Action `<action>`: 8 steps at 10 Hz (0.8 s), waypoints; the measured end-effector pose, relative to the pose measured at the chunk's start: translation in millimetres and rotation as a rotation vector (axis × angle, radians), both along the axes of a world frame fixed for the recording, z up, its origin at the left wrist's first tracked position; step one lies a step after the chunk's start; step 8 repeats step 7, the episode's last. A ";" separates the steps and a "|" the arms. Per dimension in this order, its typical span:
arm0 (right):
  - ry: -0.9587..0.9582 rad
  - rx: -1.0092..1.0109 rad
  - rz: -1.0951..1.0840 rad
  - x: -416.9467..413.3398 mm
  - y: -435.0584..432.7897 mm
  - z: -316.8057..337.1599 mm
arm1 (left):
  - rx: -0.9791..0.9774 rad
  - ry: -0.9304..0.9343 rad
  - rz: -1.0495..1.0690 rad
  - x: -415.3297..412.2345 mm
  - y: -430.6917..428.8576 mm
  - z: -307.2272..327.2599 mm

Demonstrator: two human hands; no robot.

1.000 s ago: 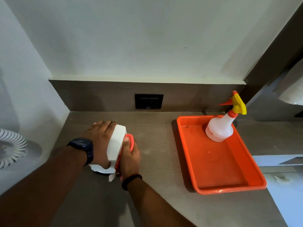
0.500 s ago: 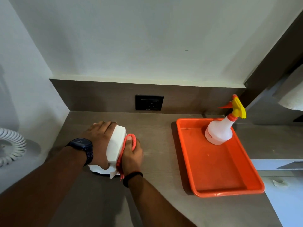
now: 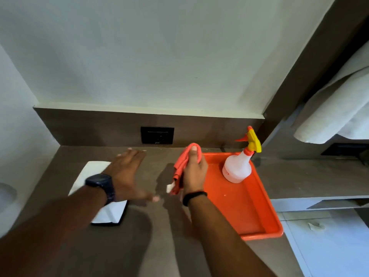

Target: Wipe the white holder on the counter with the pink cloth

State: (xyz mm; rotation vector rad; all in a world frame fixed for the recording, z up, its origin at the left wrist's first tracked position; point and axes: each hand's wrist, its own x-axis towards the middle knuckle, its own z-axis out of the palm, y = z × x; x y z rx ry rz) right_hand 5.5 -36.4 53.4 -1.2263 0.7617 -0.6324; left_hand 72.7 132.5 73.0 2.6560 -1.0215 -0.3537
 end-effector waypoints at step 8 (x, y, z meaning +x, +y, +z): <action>0.849 -1.202 0.806 -75.2 -110.7 -100.0 | 0.094 0.035 -0.186 -68.3 -139.7 -90.0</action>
